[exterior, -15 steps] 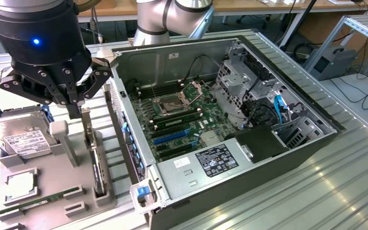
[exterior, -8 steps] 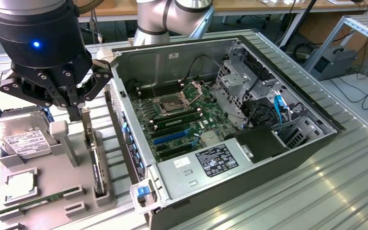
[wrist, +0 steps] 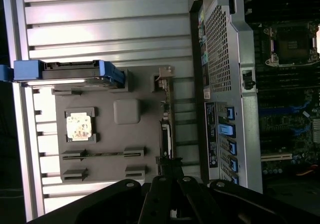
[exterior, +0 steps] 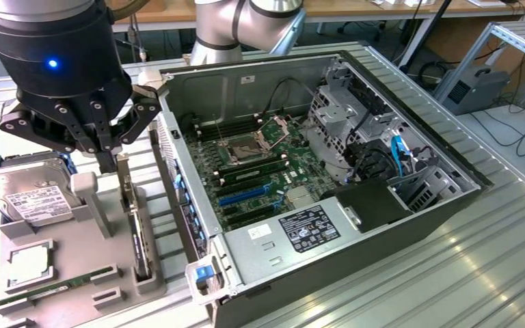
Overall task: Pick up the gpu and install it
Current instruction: 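Reach for the gpu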
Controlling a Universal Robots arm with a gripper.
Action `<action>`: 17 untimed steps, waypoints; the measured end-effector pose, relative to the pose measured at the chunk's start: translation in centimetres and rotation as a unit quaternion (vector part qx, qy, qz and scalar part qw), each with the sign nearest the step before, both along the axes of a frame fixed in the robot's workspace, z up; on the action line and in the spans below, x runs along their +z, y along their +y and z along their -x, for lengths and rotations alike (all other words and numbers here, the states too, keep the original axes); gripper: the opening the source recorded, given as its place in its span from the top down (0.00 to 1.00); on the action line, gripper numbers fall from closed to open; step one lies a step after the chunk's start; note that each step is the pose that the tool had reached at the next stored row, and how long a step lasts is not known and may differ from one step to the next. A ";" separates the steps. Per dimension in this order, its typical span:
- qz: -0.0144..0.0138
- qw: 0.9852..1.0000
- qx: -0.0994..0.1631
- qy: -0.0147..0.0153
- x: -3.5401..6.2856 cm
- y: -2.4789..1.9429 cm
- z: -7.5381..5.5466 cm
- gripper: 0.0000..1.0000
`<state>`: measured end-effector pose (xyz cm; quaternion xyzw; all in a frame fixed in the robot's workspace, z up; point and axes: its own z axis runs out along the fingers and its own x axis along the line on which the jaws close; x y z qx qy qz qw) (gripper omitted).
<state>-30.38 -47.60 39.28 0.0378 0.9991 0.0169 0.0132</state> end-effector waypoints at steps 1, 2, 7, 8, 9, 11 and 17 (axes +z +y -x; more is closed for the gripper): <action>0.000 1.000 0.000 0.000 0.00 0.00 0.0 0.89; 0.000 1.000 0.000 0.000 0.00 -0.01 0.0 0.89; 0.000 1.000 0.000 0.000 0.00 -0.02 -0.1 0.89; 0.000 1.000 0.000 0.000 0.00 -0.02 -0.1 0.89; 0.000 1.000 0.000 0.000 0.00 -0.02 -0.1 0.89; 0.000 1.000 0.000 0.000 0.01 -0.06 -0.1 0.89; 0.000 1.000 0.000 0.000 0.00 -0.49 -0.1 0.89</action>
